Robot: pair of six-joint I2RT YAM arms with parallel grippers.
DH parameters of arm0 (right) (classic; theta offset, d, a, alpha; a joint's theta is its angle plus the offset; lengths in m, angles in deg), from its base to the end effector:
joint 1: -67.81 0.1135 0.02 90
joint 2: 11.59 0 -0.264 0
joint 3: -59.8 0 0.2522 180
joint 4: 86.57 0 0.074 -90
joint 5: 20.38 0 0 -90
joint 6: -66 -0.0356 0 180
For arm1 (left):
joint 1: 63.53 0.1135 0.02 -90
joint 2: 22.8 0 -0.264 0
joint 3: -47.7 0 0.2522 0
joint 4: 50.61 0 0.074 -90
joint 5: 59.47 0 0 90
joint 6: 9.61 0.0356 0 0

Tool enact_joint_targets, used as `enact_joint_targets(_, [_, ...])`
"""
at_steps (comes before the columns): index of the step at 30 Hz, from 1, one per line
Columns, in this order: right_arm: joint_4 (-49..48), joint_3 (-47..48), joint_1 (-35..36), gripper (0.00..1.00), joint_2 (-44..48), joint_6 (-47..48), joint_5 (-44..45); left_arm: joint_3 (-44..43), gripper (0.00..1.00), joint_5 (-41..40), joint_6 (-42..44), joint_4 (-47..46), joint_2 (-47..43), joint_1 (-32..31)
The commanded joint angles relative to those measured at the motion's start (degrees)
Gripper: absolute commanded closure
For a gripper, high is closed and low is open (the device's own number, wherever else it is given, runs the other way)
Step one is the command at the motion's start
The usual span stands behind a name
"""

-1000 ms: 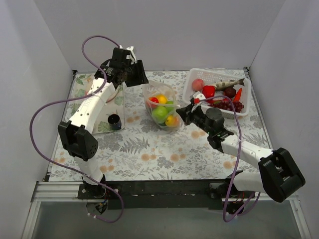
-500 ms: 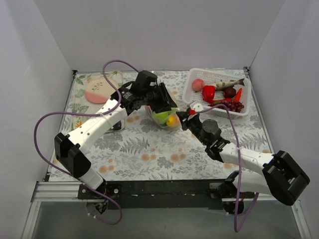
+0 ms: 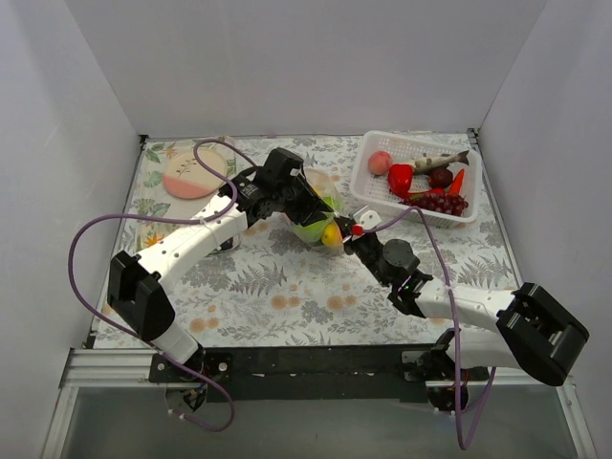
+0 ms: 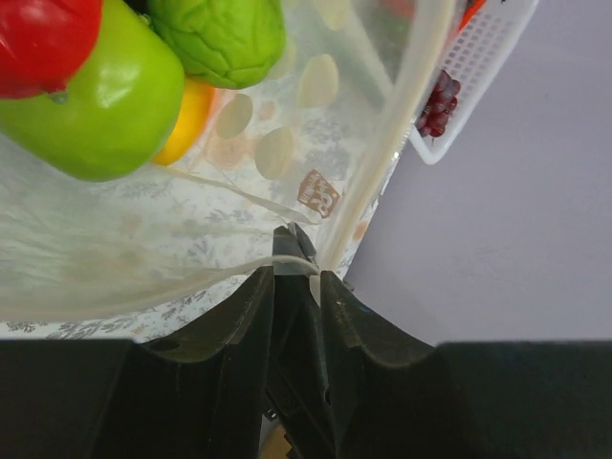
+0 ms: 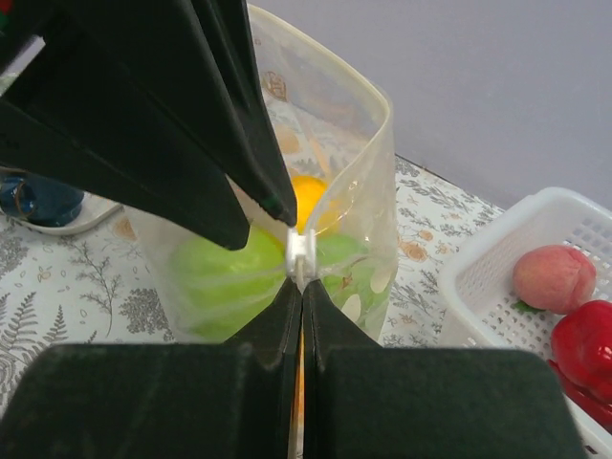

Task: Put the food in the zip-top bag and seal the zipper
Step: Zip the zipper food storage bag at the center of the board.

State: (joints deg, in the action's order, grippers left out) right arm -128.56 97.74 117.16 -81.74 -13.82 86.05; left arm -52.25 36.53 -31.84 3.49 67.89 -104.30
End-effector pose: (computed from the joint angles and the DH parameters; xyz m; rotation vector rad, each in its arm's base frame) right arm 0.1707 0.1834 0.2458 -0.4856 1.3312 0.3658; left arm 0.2624 -0.2312 0.3409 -1.5974 2.3258 -1.1752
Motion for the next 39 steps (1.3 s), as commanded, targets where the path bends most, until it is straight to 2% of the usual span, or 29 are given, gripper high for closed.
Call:
enact_joint_targets(1, [-6.22, 0.69, 1.46, 0.99, -0.95, 3.80, 2.12, 2.52, 0.75, 0.15, -6.07, -0.43, -3.07, 0.08])
enact_joint_targets(9, [-6.30, 1.22, 3.22, 0.99, -2.71, 5.56, 3.09, 3.13, 0.62, 0.68, -6.08, -0.52, -3.86, 0.08])
enact_joint_targets(24, [-6.13, 2.27, 4.97, 0.99, -4.47, 7.67, 4.84, 4.10, 0.63, 2.70, -6.69, -2.02, -3.16, 0.08])
enact_joint_targets(31, [-6.66, 2.01, 5.06, 0.99, -5.00, 7.84, 5.55, 5.24, 0.68, 2.70, -6.95, -2.02, -3.59, -0.27])
enact_joint_targets(39, [-6.92, 2.45, 5.15, 0.99, -5.79, 8.02, 5.46, 6.13, 0.83, 2.88, -7.31, -3.07, -3.86, -0.27])
